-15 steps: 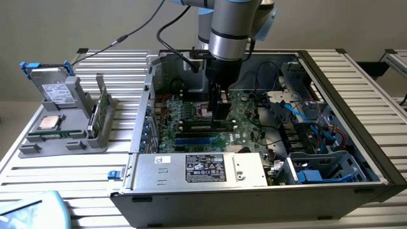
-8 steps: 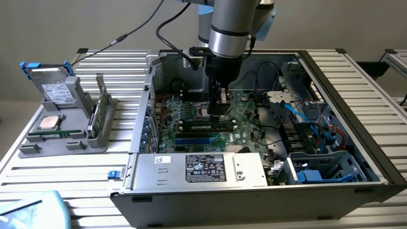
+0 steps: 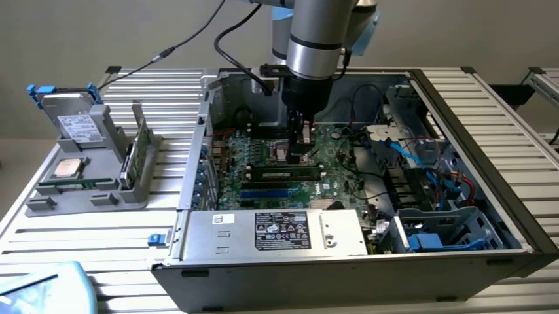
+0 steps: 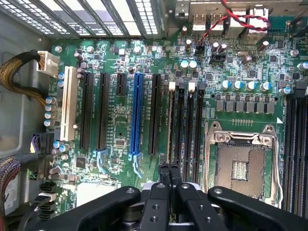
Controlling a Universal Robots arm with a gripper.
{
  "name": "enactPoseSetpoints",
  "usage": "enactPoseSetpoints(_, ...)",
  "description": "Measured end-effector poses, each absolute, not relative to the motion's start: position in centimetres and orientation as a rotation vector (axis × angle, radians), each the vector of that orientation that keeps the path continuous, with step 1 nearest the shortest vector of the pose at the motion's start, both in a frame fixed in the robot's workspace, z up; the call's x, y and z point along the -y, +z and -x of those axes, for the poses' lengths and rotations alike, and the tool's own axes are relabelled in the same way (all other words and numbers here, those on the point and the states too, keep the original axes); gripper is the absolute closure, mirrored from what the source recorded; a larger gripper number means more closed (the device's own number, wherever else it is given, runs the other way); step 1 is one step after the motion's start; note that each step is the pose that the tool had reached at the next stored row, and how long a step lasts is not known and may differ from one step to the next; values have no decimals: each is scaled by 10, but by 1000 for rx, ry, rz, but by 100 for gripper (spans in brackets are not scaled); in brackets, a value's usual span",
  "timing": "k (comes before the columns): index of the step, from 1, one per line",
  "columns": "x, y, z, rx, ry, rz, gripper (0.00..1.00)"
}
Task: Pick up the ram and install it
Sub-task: 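Insert the ram into the slot, then press down the ram until it locks into place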
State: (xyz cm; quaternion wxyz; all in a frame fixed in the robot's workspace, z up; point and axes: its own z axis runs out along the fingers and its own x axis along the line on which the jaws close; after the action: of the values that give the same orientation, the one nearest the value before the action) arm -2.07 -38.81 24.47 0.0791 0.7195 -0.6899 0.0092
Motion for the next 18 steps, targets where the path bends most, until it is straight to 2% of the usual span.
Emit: enactPoseSetpoints(18, 388, 245, 20, 2065, 27, -2153, 90)
